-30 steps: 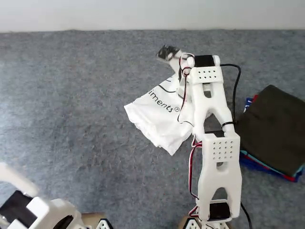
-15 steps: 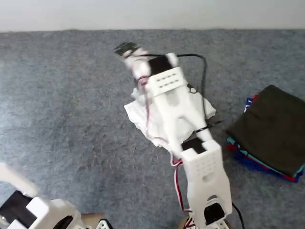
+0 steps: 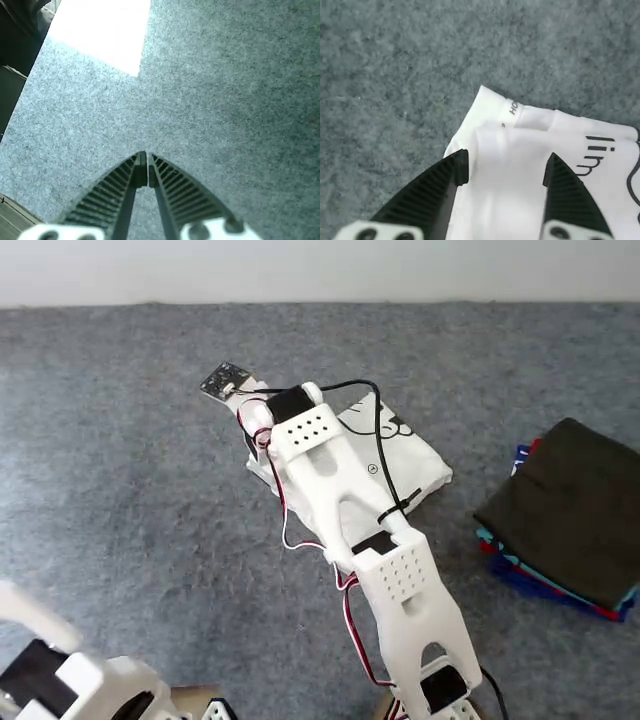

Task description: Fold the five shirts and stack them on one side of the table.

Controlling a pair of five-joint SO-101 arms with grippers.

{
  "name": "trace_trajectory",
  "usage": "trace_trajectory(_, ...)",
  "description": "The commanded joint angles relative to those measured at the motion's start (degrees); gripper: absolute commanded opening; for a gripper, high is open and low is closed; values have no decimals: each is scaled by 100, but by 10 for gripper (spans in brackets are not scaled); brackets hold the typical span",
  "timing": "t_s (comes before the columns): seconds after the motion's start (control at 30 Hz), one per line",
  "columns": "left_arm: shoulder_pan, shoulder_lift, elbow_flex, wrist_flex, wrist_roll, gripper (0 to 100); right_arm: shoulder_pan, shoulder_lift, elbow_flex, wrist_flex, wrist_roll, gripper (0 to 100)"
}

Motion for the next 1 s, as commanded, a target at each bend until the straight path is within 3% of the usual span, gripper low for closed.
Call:
trace_trajectory(0.0,26,-193,-31,-88,18,16,4,48,-62,-207,114,177)
trace_trajectory(0.17,9,-193,-31,-88,9,16,66,136,-70,-233,809,8)
trace_trajectory(0.43,18,-193,-31,-88,9,16,75,-163,-79,-251,853,9)
trace_trajectory(0.77,9,-193,-31,-62,9,16,66,-198,-360,-1455,835,9)
trace_trajectory(0.97,9,-193,-31,-53,18,16,84,-40,-378,-1499,818,16)
